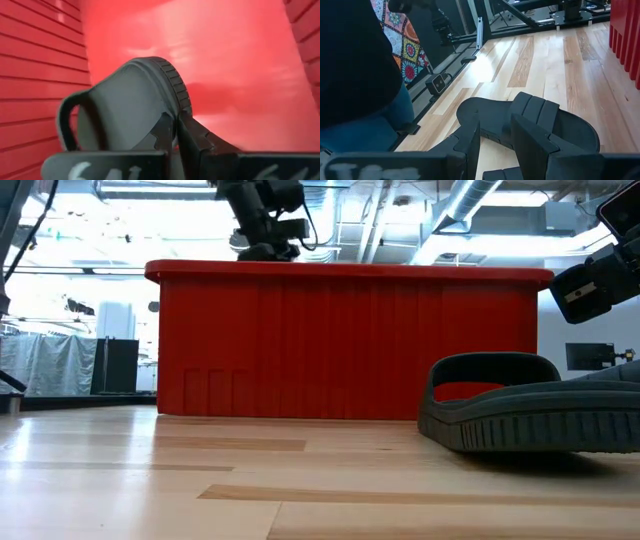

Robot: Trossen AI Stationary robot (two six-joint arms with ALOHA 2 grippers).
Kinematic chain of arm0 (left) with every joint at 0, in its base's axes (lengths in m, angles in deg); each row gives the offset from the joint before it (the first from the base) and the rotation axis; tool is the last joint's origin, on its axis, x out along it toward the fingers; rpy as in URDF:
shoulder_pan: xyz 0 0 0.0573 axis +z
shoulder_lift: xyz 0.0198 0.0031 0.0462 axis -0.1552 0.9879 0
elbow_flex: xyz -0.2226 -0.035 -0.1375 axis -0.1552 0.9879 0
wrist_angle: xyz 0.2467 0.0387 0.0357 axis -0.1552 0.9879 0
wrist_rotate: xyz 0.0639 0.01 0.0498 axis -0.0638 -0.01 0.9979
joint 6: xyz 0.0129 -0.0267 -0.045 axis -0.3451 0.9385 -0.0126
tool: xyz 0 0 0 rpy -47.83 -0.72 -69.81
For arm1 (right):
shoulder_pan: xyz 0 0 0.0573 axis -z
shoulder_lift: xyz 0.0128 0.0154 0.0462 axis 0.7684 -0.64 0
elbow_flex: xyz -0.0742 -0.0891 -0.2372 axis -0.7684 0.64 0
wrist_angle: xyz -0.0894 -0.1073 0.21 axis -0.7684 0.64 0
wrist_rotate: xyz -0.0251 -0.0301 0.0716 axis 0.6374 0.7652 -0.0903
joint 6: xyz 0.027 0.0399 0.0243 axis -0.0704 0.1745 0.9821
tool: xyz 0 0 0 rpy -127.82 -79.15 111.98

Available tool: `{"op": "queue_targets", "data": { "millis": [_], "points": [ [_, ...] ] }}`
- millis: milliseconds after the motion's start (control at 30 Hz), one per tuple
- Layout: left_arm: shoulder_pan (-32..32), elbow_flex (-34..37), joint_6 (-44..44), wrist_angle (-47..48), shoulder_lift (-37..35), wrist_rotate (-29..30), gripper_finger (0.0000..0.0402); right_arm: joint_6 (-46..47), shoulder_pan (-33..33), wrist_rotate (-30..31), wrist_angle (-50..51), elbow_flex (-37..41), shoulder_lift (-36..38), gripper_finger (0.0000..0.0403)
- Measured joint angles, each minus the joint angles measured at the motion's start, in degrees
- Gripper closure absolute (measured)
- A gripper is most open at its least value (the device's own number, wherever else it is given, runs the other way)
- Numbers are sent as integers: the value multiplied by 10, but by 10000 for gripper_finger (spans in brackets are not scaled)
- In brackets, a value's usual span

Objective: Pick and place slides into bin
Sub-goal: Put the black slide into the red container

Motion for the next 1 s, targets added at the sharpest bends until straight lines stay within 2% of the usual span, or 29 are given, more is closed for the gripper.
{"op": "queue_targets", "data": {
  "millis": [167,367,567,1000],
  "points": [
    [1,12,3,2,8,-11,401,0,0,0,0,0,0,301],
    [1,64,-12,-11,8,-23,401,0,0,0,0,0,0,301],
    [1,109,-39,-57,7,-24,401,0,0,0,0,0,0,301],
    [1,150,-50,-92,7,-24,401,0,0,0,0,0,0,301]
  ]
}}
